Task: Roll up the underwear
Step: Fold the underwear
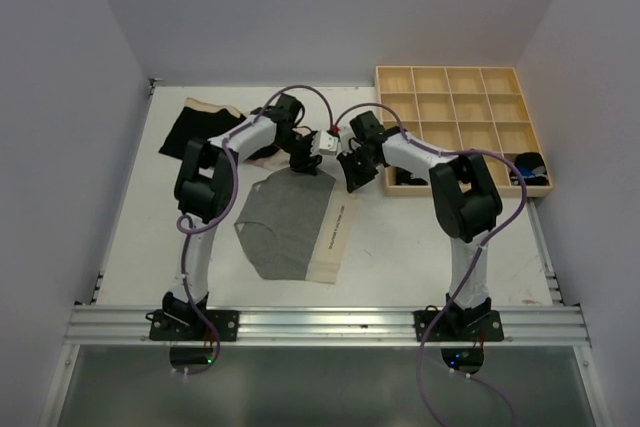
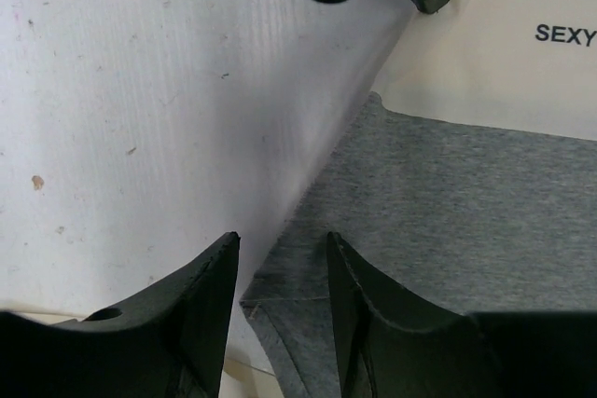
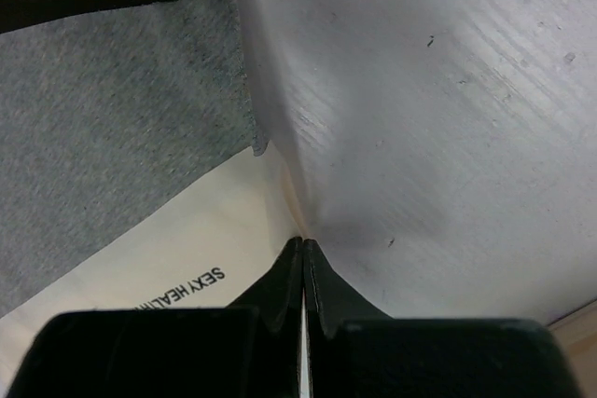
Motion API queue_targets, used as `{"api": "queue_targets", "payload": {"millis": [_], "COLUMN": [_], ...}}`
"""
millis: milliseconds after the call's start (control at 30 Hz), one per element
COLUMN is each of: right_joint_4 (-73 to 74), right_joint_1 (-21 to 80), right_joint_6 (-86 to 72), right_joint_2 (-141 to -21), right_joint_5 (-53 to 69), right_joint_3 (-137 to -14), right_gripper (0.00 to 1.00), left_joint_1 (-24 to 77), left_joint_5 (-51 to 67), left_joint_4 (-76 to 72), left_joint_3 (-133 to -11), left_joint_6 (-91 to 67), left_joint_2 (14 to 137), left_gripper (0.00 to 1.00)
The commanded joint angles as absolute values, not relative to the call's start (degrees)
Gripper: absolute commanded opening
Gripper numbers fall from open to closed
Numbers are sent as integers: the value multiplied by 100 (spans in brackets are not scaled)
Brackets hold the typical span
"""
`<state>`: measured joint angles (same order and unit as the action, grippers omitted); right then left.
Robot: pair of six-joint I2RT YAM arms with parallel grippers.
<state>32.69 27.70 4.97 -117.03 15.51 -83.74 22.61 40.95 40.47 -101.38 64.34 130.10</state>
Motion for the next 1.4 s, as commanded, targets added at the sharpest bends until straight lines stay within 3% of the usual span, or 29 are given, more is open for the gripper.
{"api": "queue_targets", "payload": {"millis": [0,500,1367], "right_joint_4": [3146,3217,3234], "right_joint_1": [2804,2804,2795], "right_joint_6": [589,642,668], "right_joint_2": [-11347,-11443,-11461], "right_joint_5": [1521,1477,1433], "right_joint_3": [-8323,-8437,-8411], "right_gripper": [0,0,0], "left_joint_1": [2206,1951,1758], "left_joint_5": [4043,3832,4105], "left_joint_4": [3832,4676,4869], "left_joint_3": [-10590,-10732,-11065], "left_joint_6": [6390,6847,6654], "left_joint_2": [13245,13544,13552], "left_gripper": [47,42,44]}}
